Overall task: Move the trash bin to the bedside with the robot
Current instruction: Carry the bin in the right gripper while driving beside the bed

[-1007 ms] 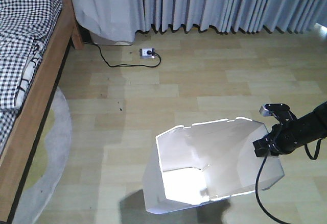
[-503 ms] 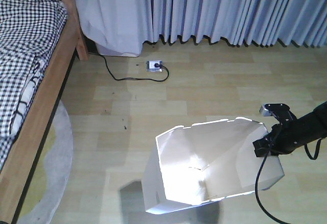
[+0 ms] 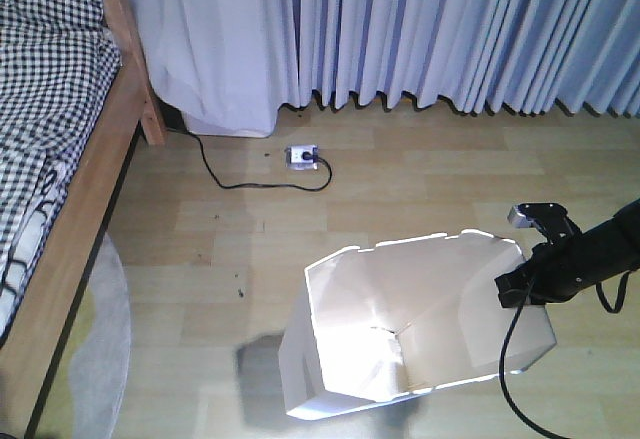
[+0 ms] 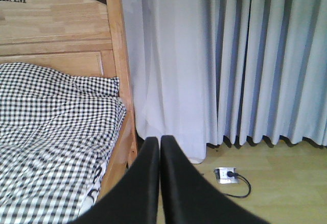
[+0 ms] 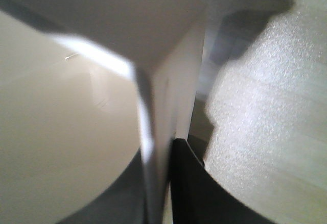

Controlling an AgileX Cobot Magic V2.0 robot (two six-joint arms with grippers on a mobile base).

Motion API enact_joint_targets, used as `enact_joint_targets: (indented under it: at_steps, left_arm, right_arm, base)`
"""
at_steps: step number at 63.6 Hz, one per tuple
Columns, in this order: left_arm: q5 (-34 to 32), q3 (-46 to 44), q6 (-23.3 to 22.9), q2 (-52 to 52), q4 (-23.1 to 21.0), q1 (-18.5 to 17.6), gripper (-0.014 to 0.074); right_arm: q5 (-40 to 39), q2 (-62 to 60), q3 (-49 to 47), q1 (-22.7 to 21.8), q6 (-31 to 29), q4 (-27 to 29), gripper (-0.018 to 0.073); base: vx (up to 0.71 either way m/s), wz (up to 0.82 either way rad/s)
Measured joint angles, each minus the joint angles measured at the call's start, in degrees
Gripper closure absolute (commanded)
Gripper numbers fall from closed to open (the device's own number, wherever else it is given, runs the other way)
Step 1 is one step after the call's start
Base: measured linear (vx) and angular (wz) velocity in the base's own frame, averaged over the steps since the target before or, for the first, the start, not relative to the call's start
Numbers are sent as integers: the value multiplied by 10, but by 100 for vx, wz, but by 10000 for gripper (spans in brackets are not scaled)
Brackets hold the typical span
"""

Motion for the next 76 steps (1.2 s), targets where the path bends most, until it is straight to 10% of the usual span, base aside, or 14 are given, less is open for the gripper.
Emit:
enact_joint_targets:
  at_steps: [76]
  left_arm:
    - [0, 0, 0, 0, 0, 0, 603]
  right_arm:
    - [0, 0, 0, 0, 0, 0, 564]
  base:
    - [27, 3]
